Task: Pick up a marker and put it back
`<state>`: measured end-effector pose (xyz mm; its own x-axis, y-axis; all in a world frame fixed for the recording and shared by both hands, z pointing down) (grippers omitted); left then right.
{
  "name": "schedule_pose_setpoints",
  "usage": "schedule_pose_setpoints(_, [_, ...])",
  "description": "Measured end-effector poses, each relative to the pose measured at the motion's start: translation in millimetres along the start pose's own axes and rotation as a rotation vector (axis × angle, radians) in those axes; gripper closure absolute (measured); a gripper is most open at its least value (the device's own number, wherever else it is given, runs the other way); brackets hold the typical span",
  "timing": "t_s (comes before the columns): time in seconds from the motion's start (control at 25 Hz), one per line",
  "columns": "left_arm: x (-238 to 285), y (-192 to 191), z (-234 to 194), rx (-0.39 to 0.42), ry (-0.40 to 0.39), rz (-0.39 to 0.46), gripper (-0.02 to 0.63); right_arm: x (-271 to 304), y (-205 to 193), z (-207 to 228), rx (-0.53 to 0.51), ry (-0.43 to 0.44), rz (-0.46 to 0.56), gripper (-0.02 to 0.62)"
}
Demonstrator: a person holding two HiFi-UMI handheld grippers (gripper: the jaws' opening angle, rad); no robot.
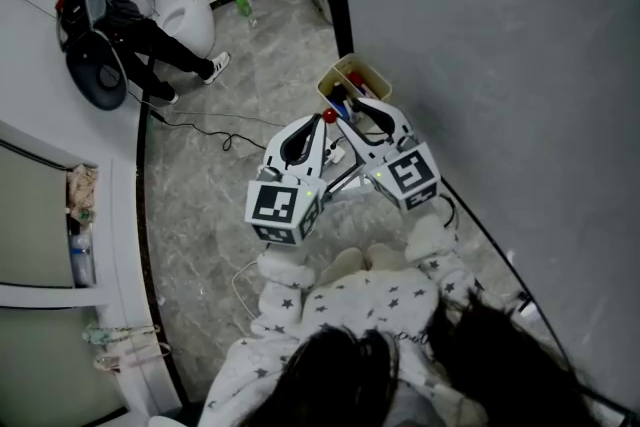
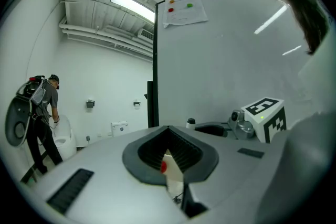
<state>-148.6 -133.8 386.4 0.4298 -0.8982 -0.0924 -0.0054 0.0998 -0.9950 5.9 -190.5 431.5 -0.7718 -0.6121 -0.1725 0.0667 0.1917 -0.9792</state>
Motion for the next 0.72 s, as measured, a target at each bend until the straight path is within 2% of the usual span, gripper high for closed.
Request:
schedule_pose_setpoints(0.08, [-1, 1, 0, -0.007, 0.01, -0.01, 0.604, 1, 0, -1, -0.008, 0.003, -0.005, 0.511])
schedule_pose_setpoints(0.48, [2, 5, -2, 0.007, -0.001, -0.004, 0.604, 4, 5, 1, 0.002, 0.006, -0.01, 0.512])
schedule_pose_setpoints(0.72, [1, 29, 2, 0.002, -0.027, -0.004, 0.604, 1, 42, 3, 0.016, 0.013, 0.006, 0.512])
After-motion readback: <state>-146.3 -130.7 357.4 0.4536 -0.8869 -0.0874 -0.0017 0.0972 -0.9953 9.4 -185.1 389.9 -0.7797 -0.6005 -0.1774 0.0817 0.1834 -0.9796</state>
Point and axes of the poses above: the fingertips, and each gripper's own axes: x forward along the fingers, z to its right, y out of its top, the point moved 10 cm from there along -x, backward along the fingers, and after that the axes turned 9 degrees about z, right-handed, at the moved point
